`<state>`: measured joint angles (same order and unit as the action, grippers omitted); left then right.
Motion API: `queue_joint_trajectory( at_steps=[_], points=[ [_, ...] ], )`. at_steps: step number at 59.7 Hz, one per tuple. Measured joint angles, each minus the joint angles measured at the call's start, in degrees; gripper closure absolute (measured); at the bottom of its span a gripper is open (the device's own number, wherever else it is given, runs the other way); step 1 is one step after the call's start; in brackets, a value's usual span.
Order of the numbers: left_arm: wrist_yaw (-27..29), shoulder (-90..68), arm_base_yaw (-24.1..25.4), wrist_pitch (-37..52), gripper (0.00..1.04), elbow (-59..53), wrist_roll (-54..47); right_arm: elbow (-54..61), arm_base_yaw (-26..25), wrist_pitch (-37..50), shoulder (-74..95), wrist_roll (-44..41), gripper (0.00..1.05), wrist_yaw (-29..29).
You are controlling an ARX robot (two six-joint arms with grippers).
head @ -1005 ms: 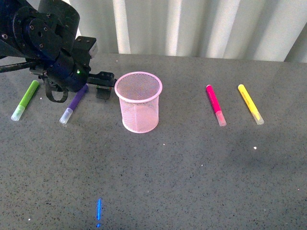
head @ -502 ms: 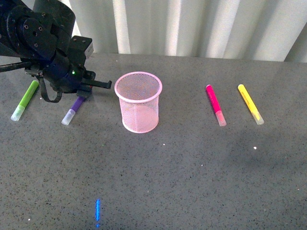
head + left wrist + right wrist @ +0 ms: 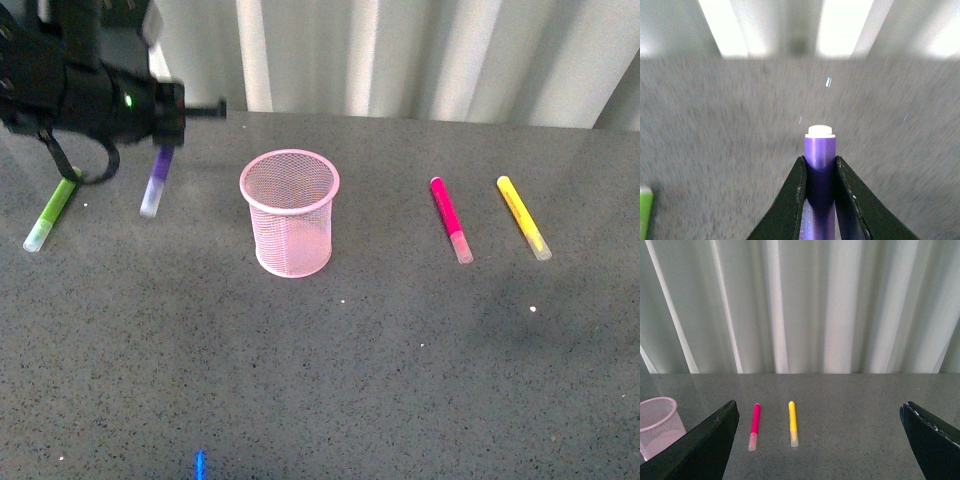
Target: Insert purple and pink pens into pink cup
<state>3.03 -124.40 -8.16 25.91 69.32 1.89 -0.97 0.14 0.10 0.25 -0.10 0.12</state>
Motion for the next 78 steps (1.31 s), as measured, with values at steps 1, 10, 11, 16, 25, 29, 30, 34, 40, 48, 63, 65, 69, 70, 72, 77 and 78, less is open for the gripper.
queue_joint_trajectory(
  at_steps=[1, 10, 11, 16, 25, 29, 30, 34, 40, 48, 63, 65, 69, 70, 72, 77, 78],
  points=[
    [0.13, 1.53, -0.28, 2.32, 0.92, -0.92, 0.94, 0.0, 0.0, 0.0, 0.0, 0.0, 0.07, 0.0],
    [3.04, 10.99, -3.17, 12.98, 0.92, -6.64, 6.29, 0.0, 0.0, 0.0, 0.0, 0.0, 0.07, 0.0],
    [3.3, 12.11, -3.85, 14.43, 0.92, -7.69, 6.75, 0.0, 0.0, 0.0, 0.0, 0.0, 0.07, 0.0],
    [3.8, 15.32, -6.91, 20.22, 0.92, -12.28, 7.91, 0.0, 0.0, 0.0, 0.0, 0.0, 0.07, 0.0],
    [6.19, 16.44, -13.62, 27.69, 0.92, -18.8, 10.99, 0.0, 0.0, 0.0, 0.0, 0.0, 0.07, 0.0],
    [9.44, 15.76, -17.27, 30.77, 0.92, -19.76, 10.69, 0.0, 0.0, 0.0, 0.0, 0.0, 0.07, 0.0],
    [10.03, 15.47, -17.92, 31.82, 0.92, -19.78, 10.58, 0.0, 0.0, 0.0, 0.0, 0.0, 0.07, 0.0],
    [12.74, 14.1, -20.02, 33.94, 0.92, -19.37, 10.93, 0.0, 0.0, 0.0, 0.0, 0.0, 0.07, 0.0],
    [15.43, 11.5, -21.03, 34.99, 0.92, -18.05, 11.56, 0.0, 0.0, 0.0, 0.0, 0.0, 0.07, 0.0],
    [17.4, 7.74, -21.24, 35.8, 0.92, -15.47, 11.96, 0.0, 0.0, 0.0, 0.0, 0.0, 0.07, 0.0],
    [17.55, 3.32, -19.5, 33.29, 0.92, -10.56, 14.34, 0.0, 0.0, 0.0, 0.0, 0.0, 0.07, 0.0],
    [17.57, 3.06, -19.32, 33.29, 0.92, -10.38, 14.43, 0.0, 0.0, 0.0, 0.0, 0.0, 0.07, 0.0],
    [17.59, 2.43, -18.95, 33.31, 0.92, -10.25, 14.82, 0.0, 0.0, 0.0, 0.0, 0.0, 0.07, 0.0],
    [17.62, 2.34, -18.93, 33.31, 0.92, -10.25, 14.91, 0.0, 0.0, 0.0, 0.0, 0.0, 0.07, 0.0],
    [17.59, 2.12, -18.8, 33.29, 0.92, -10.25, 15.12, 0.0, 0.0, 0.0, 0.0, 0.0, 0.07, 0.0],
    [17.59, 1.46, -18.53, 33.29, 0.92, -10.27, 16.24, 0.0, 0.0, 0.0, 0.0, 0.0, 0.07, 0.0],
    [17.59, 1.36, -18.47, 33.27, 0.92, -10.29, 16.44, 0.0, 0.0, 0.0, 0.0, 0.0, 0.07, 0.0]
  ],
)
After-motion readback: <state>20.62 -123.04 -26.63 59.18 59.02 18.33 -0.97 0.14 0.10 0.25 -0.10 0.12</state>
